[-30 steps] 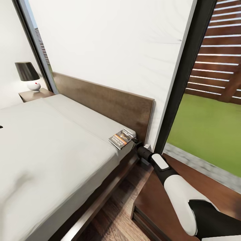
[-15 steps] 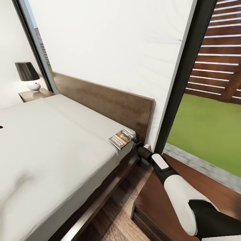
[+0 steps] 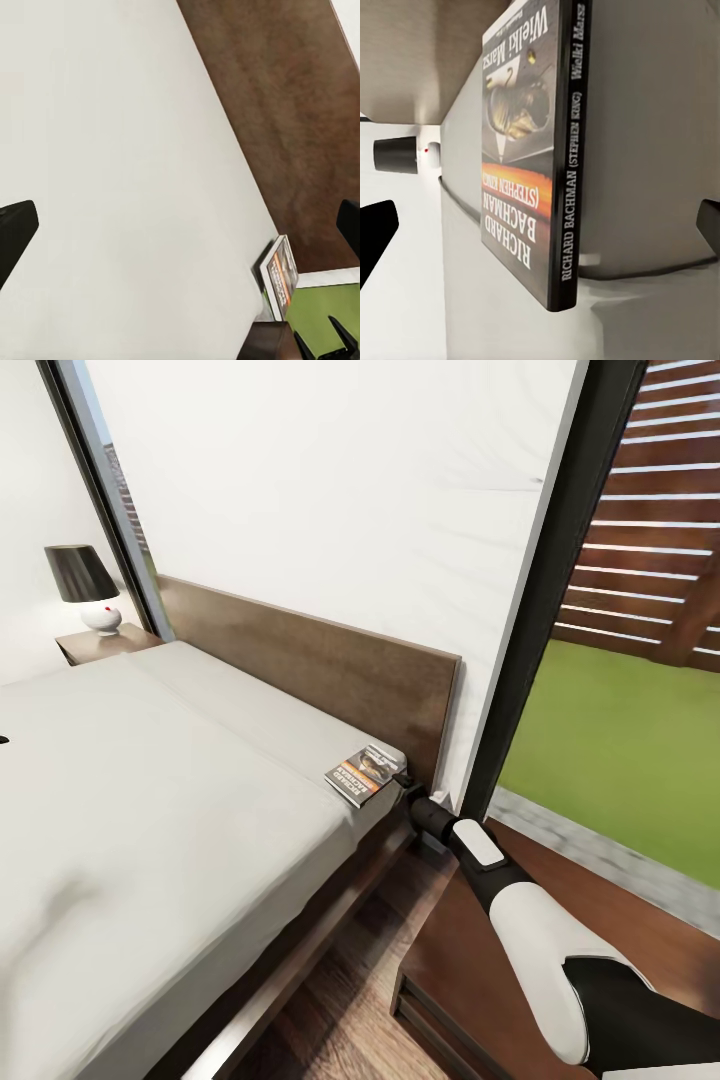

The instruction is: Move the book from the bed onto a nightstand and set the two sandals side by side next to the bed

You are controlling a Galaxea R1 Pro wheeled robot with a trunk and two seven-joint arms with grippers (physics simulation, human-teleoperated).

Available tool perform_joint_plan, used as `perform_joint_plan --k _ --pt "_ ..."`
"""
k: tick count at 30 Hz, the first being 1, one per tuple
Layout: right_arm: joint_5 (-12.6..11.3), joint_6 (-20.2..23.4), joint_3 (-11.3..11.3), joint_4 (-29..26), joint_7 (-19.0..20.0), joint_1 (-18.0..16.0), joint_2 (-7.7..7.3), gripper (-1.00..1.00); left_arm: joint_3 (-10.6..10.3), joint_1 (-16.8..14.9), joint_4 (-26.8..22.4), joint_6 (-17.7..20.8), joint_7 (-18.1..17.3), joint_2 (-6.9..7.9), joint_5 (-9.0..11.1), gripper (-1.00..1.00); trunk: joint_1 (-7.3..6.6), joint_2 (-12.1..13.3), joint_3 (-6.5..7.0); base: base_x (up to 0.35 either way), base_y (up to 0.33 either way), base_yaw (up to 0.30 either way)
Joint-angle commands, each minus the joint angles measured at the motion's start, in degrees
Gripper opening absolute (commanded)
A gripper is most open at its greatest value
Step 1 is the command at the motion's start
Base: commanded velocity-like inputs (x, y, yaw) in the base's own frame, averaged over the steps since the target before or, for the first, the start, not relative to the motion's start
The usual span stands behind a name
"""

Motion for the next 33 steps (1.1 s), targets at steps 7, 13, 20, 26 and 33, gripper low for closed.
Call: perform_joint_plan --k 7,13,20,26,33 --pt "-0.15 0.36 -0.37 0.00 0.09 -0.03 0.05 1.00 -0.36 -0.13 0.13 0.02 -0.50 0.07 -0.19 1.00 -0.01 -0.02 -0.05 0.014 0.007 0.000" --pt "-0.15 0.36 -0.32 0.00 0.08 -0.03 0.05 1.00 -0.37 -0.13 0.14 0.03 -0.50 0.07 -0.17 1.00 -0.01 -0.02 -0.05 0.055 0.035 0.000" --pt "-0.15 0.36 -0.31 0.00 0.07 -0.03 0.05 1.00 -0.29 -0.13 0.17 0.04 -0.50 0.07 -0.19 1.00 -0.01 -0.02 -0.05 0.014 0.008 0.000" --pt "-0.01 0.28 -0.35 0.00 0.02 -0.03 0.05 1.00 -0.30 -0.13 0.15 0.04 -0.50 0.08 -0.20 1.00 -0.01 -0.02 -0.05 0.003 0.002 0.000" --pt "0.14 0.23 -0.40 0.15 0.01 -0.03 0.01 1.00 -0.26 -0.13 0.28 0.00 -0.50 0.09 -0.20 1.00 -0.01 -0.02 -0.05 0.000 0.000 0.000"
